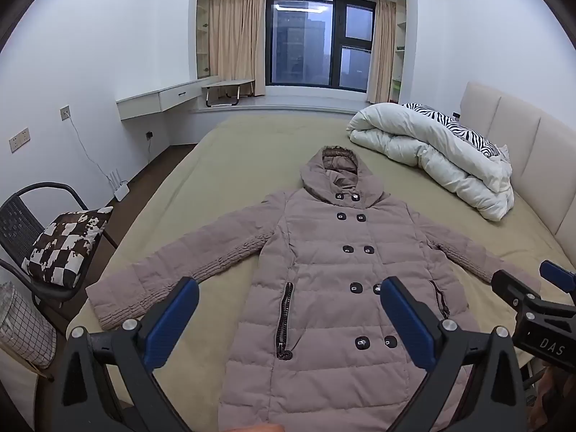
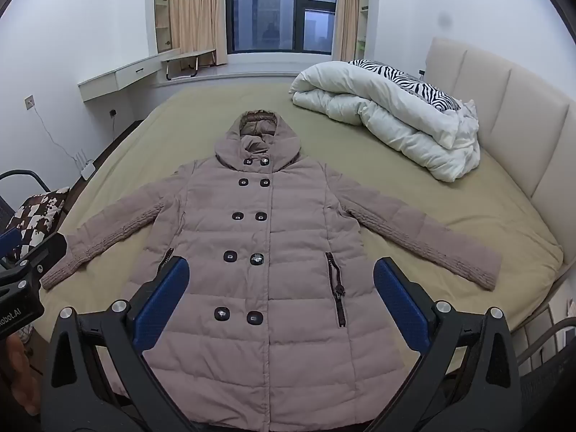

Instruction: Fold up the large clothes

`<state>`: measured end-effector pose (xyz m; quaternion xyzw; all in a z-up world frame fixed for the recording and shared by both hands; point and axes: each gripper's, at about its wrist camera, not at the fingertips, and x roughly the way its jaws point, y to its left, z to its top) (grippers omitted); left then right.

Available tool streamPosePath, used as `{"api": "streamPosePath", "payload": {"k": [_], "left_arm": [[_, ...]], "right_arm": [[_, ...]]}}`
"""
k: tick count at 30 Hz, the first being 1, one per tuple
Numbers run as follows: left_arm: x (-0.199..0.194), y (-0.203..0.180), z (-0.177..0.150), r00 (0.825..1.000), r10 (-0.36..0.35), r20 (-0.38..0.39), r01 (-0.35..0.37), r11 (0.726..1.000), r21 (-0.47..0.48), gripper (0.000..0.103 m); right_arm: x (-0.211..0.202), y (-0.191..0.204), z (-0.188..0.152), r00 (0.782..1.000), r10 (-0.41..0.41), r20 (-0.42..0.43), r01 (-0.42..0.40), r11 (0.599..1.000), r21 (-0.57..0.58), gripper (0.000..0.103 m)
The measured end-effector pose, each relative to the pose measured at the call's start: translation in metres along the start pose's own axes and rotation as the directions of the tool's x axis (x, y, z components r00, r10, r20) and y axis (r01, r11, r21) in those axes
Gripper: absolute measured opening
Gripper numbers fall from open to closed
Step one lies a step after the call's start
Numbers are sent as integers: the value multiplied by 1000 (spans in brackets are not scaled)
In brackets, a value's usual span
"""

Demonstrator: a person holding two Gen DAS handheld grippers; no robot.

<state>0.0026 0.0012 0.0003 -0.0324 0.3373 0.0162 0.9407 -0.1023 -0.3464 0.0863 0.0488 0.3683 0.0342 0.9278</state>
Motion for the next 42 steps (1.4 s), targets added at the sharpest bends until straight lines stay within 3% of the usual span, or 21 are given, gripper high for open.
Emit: {"api": "streamPosePath", "payload": {"k": [1, 42], "left_arm": [[-4, -4, -3, 999, 25, 41, -26, 999, 21, 103], [-3, -2, -1, 999, 21, 27, -21, 1000, 12, 103]], "right_arm": [[0, 0, 0, 1000, 2, -2, -2, 1000, 1, 103], [12, 2, -10, 999, 12, -29, -12, 1000, 8, 103]]}}
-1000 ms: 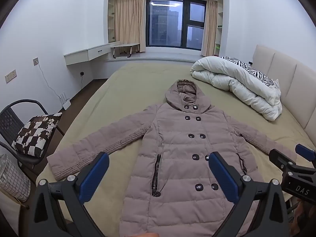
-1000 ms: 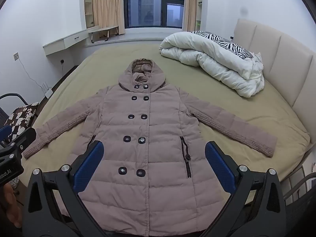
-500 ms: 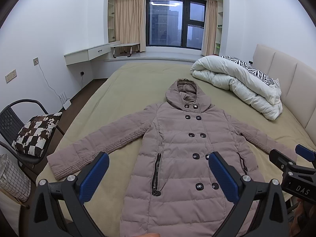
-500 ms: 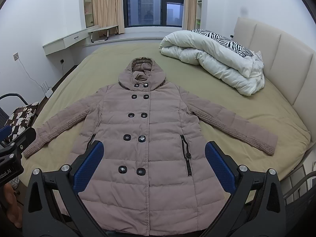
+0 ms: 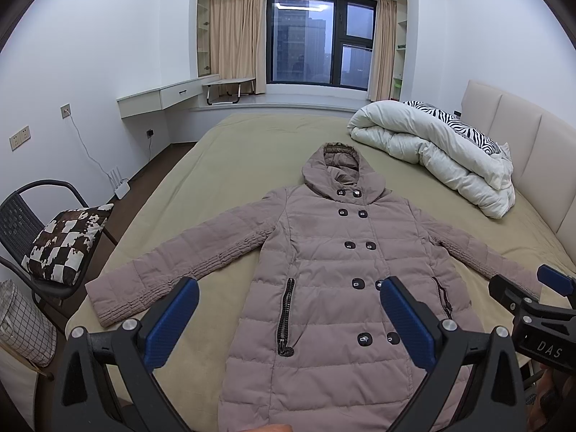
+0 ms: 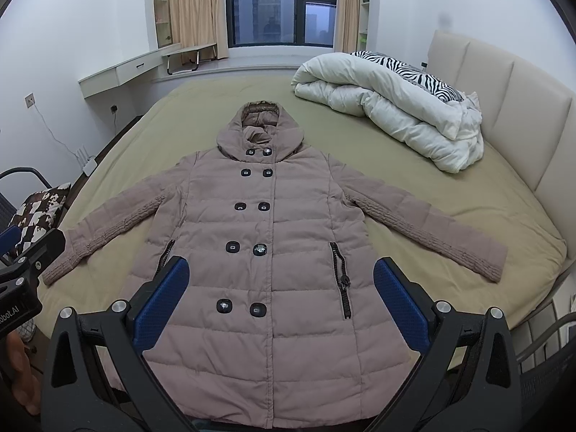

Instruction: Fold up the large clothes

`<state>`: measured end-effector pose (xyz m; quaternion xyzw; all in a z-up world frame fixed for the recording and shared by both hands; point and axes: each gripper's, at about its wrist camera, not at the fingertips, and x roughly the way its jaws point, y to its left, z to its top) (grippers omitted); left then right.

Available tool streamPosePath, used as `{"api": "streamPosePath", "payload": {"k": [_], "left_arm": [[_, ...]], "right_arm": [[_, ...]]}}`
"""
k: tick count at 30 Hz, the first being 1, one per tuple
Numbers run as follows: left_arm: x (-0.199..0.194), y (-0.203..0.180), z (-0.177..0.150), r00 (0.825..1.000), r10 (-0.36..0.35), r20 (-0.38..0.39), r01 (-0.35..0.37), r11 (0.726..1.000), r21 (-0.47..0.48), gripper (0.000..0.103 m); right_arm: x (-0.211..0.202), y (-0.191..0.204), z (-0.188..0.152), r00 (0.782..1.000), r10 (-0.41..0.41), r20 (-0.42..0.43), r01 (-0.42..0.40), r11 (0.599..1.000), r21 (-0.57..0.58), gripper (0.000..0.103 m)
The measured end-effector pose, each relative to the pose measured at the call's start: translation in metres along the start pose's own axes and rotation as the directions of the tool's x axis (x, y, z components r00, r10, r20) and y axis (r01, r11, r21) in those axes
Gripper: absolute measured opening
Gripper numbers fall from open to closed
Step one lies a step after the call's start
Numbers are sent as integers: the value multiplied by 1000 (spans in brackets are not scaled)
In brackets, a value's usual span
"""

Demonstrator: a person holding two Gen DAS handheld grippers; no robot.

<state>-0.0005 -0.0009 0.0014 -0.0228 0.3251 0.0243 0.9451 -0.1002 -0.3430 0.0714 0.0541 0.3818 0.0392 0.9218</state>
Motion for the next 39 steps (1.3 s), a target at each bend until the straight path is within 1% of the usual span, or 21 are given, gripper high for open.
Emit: {"api": "streamPosePath", "payload": {"k": [29, 39], "left_arm": [[0, 0, 0, 1000, 1, -2, -1, 1000, 2, 103], [0, 0, 0, 1000, 1, -3, -1, 1000, 2, 103]], "right_arm": [[3, 3, -3, 1000, 2, -8, -2, 1000, 0, 103], [10, 7, -8, 1000, 5, -19, -5, 1000, -2, 103]]}}
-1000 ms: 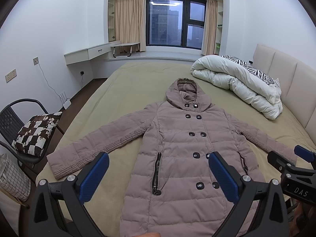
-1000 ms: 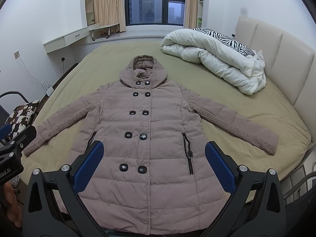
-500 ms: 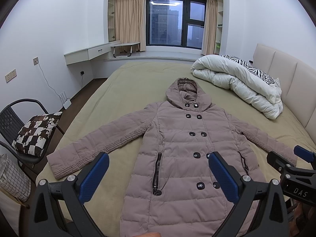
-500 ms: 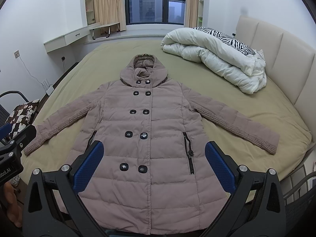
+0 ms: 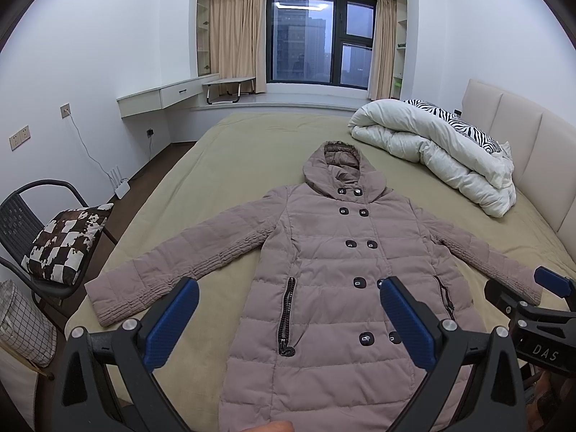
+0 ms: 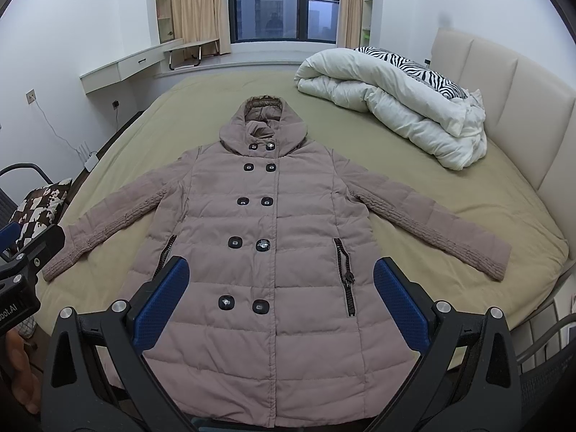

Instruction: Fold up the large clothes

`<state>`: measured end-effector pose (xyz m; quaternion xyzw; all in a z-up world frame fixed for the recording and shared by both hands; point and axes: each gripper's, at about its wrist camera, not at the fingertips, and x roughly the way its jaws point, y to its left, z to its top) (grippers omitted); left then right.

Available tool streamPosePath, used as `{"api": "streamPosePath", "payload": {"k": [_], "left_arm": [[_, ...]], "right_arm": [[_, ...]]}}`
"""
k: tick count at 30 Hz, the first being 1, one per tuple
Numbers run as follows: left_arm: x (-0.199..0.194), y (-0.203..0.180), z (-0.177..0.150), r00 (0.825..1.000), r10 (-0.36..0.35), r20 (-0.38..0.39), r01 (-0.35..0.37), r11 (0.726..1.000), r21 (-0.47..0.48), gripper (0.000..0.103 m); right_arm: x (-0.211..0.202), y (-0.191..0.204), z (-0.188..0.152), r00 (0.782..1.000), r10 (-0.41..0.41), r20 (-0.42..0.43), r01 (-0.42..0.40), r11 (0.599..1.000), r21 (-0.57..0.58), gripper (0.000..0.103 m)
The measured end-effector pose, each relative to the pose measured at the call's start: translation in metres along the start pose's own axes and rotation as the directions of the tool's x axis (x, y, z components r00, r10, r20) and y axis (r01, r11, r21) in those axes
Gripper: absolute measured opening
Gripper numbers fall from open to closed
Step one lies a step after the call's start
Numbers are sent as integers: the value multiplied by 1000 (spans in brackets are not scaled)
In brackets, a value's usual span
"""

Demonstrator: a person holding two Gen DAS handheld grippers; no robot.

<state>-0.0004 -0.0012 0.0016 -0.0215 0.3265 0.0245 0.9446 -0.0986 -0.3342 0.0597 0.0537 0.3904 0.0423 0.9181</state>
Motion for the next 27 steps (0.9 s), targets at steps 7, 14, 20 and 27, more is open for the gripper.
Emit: {"api": "streamPosePath", "payload": {"k": [7, 14, 20, 27], "left_arm": [[1, 4, -4, 1000, 2, -6, -2, 1000, 0, 103], [10, 10, -26, 1000, 16, -18, -16, 1000, 1, 103], [35, 8, -32, 997, 6, -71, -7, 1000, -6, 103], [95, -6, -41, 968, -123, -219, 115, 992, -46, 103]], "right_arm": [[4, -1, 1, 1000, 2, -13, -2, 1000, 0, 103], [17, -6, 2, 999, 9, -37, -9, 1000, 9, 103], [41, -47, -1, 995, 88, -40, -82, 988, 133, 103], [105, -220, -31, 993, 102, 57, -116, 855, 506, 103]]}}
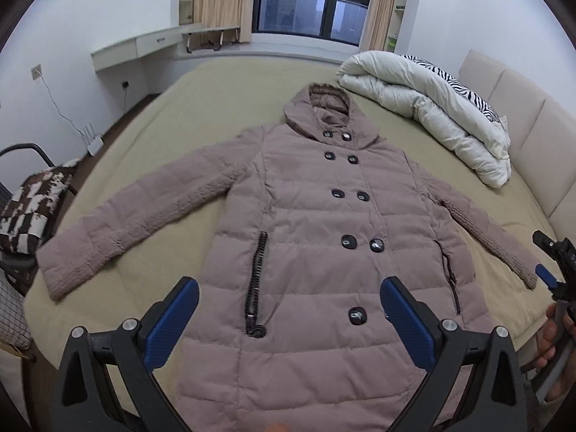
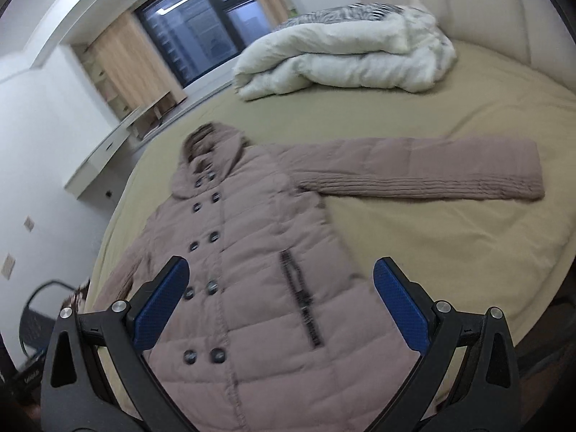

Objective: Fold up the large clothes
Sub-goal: 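Grasp a sleeve cuff with the right gripper and fold it across the coat front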

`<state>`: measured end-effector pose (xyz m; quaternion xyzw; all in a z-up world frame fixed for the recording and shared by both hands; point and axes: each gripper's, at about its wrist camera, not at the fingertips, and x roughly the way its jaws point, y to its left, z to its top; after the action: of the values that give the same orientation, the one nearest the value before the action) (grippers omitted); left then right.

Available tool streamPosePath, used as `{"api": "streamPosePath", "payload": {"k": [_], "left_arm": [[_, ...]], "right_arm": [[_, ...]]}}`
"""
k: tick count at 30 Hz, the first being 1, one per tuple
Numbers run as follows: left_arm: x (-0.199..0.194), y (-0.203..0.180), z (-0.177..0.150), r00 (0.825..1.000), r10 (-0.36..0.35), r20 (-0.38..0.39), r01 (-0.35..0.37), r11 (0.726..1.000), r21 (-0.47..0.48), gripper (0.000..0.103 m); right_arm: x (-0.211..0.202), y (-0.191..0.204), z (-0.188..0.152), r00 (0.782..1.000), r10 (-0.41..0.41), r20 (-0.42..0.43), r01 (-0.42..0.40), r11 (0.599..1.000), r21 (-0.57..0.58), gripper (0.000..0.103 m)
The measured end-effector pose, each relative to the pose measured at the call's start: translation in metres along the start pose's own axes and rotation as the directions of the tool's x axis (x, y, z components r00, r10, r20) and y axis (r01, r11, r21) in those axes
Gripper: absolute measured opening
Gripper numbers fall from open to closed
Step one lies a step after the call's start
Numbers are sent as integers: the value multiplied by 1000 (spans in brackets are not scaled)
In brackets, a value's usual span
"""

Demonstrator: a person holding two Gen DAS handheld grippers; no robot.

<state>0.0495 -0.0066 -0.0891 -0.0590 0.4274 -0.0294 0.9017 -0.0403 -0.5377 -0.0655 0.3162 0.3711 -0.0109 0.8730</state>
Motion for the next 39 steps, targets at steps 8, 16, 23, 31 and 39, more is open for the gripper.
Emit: {"api": "streamPosePath", "payload": {"k": [8, 16, 23, 31, 39], "left_arm": [[60, -36, 15, 998, 20, -59, -16, 998, 57, 103], [95, -66, 39, 997, -52, -49, 55, 996, 70, 97], [128, -64, 56, 986, -139, -92, 141, 990, 15, 76], [138, -25, 69, 985, -160, -69, 154, 984, -84, 76], [130, 30, 75, 991, -132, -16, 128, 978, -162, 76]], "right_arm": [[69, -245, 37, 998, -9, 56, -25, 812, 583, 83], [129, -345, 48, 988, -15, 152, -109, 630, 769, 64], [157, -337, 91, 991, -88, 102, -11, 698, 716, 25], [139, -205, 168, 991, -57, 125, 13, 944, 330, 14], [206, 50, 179, 980, 200, 7, -196, 969, -152, 14]]}}
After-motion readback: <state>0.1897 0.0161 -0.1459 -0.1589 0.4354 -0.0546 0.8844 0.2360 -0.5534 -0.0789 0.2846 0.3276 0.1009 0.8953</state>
